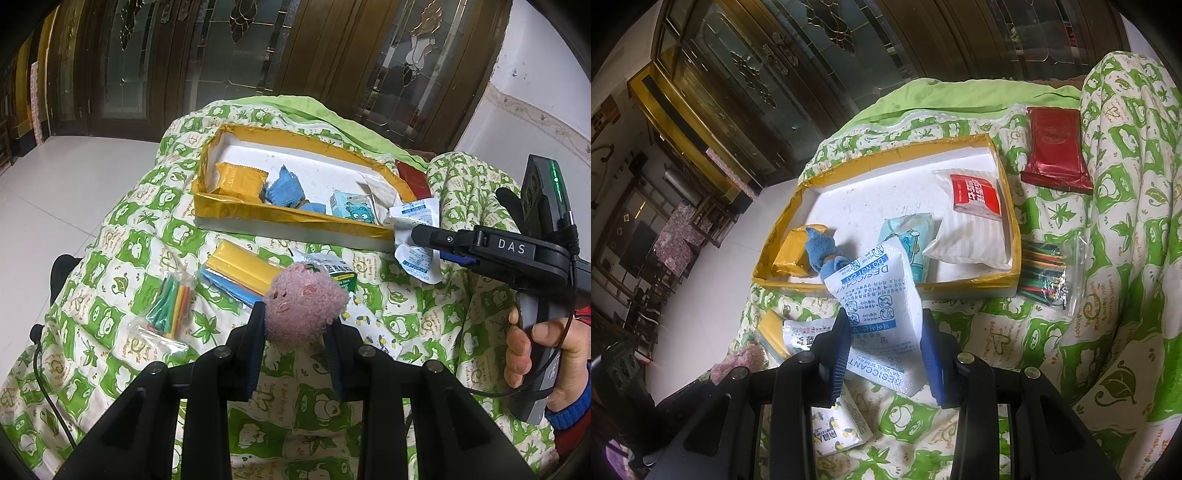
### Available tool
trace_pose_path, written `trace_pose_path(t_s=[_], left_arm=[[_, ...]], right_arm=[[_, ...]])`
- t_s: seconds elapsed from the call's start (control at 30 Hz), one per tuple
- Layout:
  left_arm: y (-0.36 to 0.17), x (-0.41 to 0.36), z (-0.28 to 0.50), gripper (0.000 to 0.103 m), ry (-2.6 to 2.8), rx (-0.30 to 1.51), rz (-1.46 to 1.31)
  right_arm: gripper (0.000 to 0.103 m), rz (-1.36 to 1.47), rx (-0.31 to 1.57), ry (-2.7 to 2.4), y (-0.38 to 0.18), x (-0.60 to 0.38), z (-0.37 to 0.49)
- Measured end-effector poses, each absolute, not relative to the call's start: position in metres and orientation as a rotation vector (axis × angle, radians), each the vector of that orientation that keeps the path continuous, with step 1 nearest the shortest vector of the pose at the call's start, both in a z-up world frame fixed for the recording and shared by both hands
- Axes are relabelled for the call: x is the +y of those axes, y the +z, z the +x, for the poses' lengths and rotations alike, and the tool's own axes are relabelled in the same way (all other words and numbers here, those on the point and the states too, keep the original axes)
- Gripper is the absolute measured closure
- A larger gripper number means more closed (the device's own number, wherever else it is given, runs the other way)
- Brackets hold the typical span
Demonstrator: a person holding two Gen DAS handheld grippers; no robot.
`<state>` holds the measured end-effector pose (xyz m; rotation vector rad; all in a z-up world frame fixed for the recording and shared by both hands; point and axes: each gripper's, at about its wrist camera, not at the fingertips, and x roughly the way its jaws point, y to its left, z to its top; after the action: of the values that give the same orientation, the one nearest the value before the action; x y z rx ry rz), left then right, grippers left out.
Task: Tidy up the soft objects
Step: 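Lift the pink ball and desiccant packet and carry both toward the tray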
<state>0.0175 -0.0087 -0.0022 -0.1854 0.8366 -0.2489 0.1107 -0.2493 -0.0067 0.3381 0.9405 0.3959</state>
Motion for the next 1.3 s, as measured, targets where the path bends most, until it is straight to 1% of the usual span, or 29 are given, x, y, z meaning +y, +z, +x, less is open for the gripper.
trace_pose_path(t_s=[0.8, 1.03, 1.3], left_arm=[[0.027, -0.018, 0.043, 0.074, -0.270, 0.797, -0.140], [0.031, -0.019, 0.053, 0.074, -0.272, 0.791, -0.128], [0.039, -0.020, 0.066, 0.074, -0.277, 0.775, -0.115]], right_arm=[[0.064, 0.369, 0.913, 0.394, 0.012, -0.258, 0.126], [0.064, 0.375, 0.963, 0.419, 0.011, -0.251, 0.134], [0.064, 0.331, 0.966, 0.418, 0.017, -0.243, 0.142]])
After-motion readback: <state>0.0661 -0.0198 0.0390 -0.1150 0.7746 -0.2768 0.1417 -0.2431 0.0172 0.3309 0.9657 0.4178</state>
